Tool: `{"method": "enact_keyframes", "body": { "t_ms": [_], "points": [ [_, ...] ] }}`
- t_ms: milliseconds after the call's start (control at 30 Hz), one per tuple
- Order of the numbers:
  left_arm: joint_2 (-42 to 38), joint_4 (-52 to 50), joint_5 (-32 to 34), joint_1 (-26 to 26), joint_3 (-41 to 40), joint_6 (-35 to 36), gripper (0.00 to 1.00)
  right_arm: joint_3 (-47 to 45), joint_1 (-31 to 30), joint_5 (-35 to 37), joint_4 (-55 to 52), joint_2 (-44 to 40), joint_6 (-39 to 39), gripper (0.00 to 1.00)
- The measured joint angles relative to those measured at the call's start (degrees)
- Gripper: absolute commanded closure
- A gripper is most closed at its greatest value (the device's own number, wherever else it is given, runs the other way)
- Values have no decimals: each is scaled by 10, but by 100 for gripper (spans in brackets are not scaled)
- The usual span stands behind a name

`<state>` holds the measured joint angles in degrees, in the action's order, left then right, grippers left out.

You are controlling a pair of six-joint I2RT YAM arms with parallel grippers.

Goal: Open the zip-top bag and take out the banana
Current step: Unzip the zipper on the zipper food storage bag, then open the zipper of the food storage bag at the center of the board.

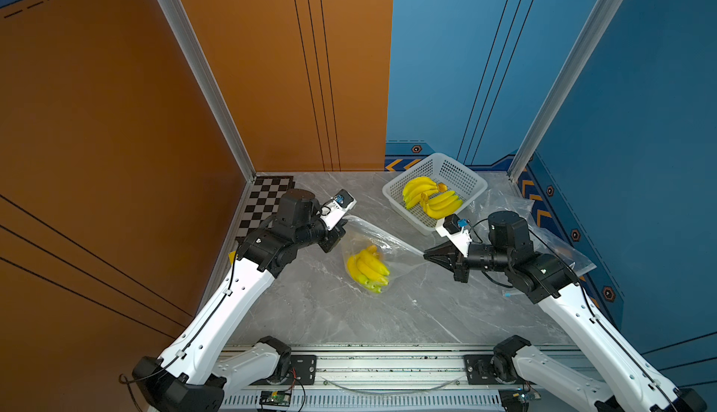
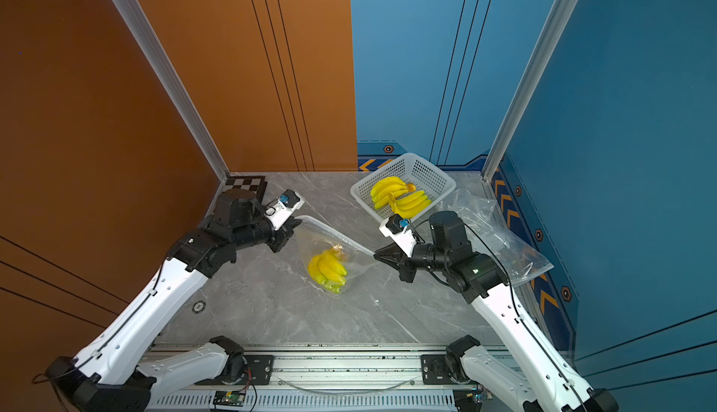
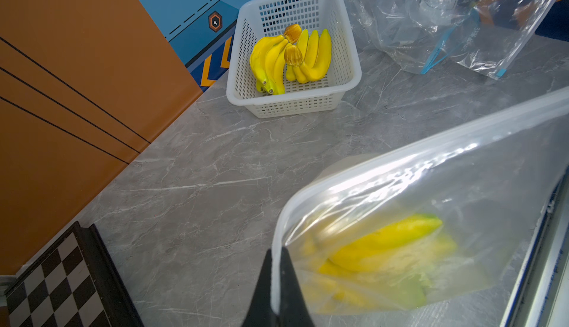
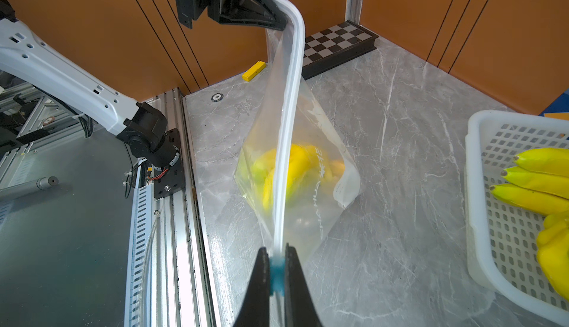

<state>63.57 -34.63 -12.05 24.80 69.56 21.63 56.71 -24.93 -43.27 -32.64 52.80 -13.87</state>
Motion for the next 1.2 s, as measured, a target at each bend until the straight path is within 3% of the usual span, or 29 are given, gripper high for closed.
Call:
{"method": "enact_keyframes", "body": {
  "t_ms": [133, 233, 333, 667, 933, 1200],
  "points": [
    [0, -5, -5, 0, 0, 2, 100, -4, 0, 0, -7, -11, 2, 93],
    [-1, -7, -29, 0, 0, 19, 100, -4, 0, 0, -15, -14, 8, 63],
    [-6, -10, -63, 5, 0, 48, 100, -3, -3, 1, -21, -13, 13, 53],
    [-11, -58, -92, 80, 0, 132, 100, 68, -46, 6, -28, 67, 8, 52],
    [-2, -73, -85, 128, -13, 146, 100, 79, -70, 31, -28, 135, -12, 53],
    [31, -79, -53, 176, -35, 166, 100, 73, -73, 45, -26, 143, -18, 53]
  ]
}}
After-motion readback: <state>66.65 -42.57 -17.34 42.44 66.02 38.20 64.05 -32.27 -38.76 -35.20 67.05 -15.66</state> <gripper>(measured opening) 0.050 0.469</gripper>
